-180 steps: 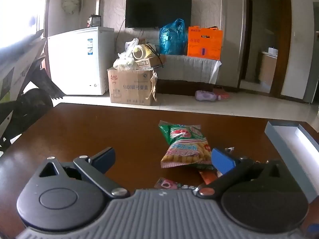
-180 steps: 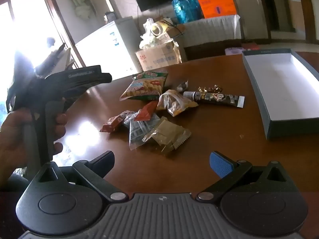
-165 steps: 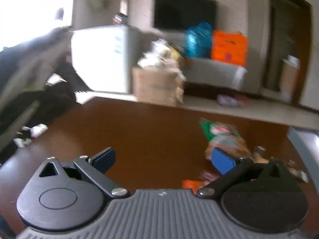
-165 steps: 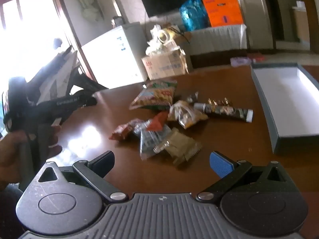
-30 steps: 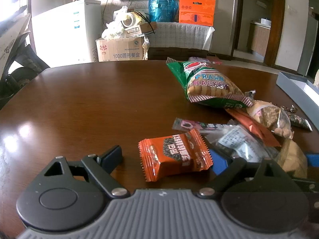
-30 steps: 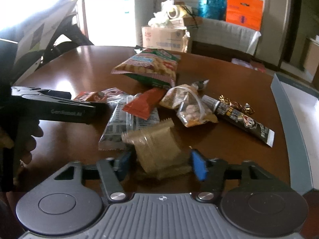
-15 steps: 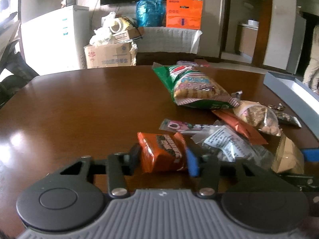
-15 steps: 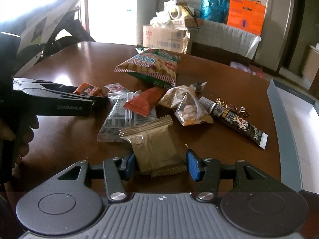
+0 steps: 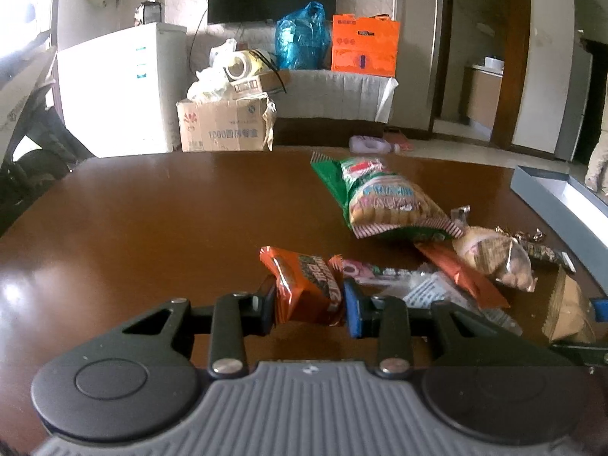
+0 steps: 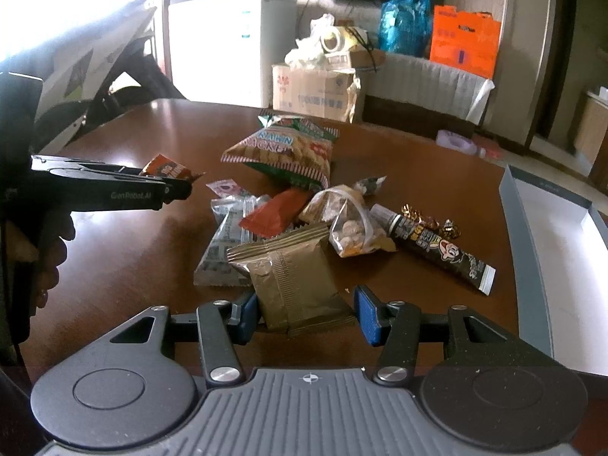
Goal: Organize snacks
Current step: 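Carry orange pack and gold packet in both grippers over the white box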
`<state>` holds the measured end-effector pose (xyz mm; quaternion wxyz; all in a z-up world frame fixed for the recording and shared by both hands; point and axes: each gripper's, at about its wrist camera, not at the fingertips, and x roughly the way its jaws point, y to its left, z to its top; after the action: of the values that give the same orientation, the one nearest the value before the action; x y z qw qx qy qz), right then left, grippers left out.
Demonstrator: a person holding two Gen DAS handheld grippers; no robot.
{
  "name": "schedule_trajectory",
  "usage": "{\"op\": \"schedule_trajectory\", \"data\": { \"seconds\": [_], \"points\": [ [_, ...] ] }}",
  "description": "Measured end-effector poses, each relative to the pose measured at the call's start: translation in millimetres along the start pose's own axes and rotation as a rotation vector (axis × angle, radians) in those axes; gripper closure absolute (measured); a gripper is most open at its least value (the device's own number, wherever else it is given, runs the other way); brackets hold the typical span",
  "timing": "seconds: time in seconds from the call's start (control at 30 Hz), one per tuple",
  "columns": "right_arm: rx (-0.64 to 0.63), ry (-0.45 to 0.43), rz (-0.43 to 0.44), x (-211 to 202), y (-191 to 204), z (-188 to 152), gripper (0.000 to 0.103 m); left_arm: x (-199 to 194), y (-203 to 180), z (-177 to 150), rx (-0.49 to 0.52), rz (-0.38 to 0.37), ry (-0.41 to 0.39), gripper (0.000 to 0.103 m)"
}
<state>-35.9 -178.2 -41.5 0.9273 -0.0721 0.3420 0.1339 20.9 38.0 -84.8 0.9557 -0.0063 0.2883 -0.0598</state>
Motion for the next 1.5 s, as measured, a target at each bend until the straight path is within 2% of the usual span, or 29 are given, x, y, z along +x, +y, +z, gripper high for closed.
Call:
{"op": "schedule_trajectory", "data": {
  "seconds": [0.43, 0.87, 1.1, 1.5],
  "points": [
    [0.026, -0.081, -0.008, -35, -16, 6, 0.051, -22, -37, 22, 0.041, -0.039, -0.041, 0.070],
    [0.038, -0.125, -0.070, -57, -38, 7, 0.051, -22, -103, 33, 0.113, -0.119, -0.045, 0.070],
    [0.105, -0.155, -0.121, -69, -71, 8, 0.051, -16, -140, 43, 0.124, -0.173, -0.047, 0.070],
    [0.245, -0.171, -0.240, -81, -147, -11, 0.051, 4, -219, 63, 0.167, -0.254, -0.057, 0.070]
  ]
}}
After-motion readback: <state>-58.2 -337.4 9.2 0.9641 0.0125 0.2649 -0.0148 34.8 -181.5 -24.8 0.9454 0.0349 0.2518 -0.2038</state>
